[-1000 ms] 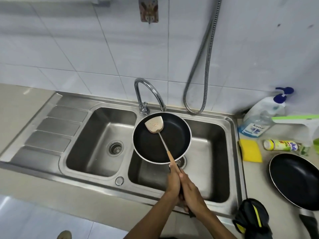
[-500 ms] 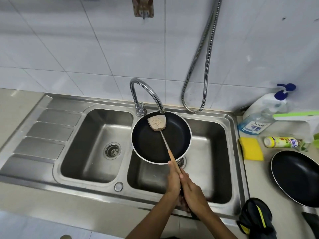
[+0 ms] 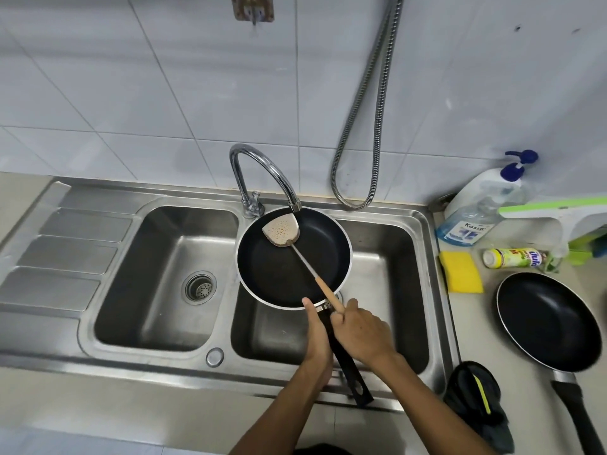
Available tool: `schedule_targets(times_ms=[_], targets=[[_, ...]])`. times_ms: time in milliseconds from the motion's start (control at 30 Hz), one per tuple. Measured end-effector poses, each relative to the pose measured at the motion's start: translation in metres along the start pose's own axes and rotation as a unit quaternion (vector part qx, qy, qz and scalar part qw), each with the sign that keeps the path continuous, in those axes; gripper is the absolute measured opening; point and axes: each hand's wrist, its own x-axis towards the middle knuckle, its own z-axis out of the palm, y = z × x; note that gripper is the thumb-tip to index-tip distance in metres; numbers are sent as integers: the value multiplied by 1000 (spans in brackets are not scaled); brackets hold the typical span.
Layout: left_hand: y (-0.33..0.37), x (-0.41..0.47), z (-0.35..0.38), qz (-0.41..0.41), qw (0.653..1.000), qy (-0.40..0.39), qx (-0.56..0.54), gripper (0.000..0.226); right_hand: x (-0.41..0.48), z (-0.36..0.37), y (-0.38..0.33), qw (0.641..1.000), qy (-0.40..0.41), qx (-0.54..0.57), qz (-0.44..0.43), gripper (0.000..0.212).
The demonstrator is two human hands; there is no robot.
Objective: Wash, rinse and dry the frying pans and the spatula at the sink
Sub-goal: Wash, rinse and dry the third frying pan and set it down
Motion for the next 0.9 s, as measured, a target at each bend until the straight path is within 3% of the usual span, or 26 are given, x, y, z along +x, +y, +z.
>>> schedule_targets(times_ms=[100,233,367,567,733,900], targets=[[-3,3,-1,2,1000,0,-5,98,2,2,8,999,24,18,-18,31],[-4,7,-1,-5,999,39,-8,113,-13,0,31,997,65,15,-35,31],[0,4,4,-19,997,67,-35,80,-48,5,72,991,113,67,-12,36],[-1,5,4,-14,998,54,-30,74,-105,29,121,973,169,125,90,35],[-2,9,3,-20,998,55,-27,73,-106,41,118,976,117,103,151,25],[-3,10,2,-19,999,41,-25,69,-59,44,103,976,92,51,191,33]])
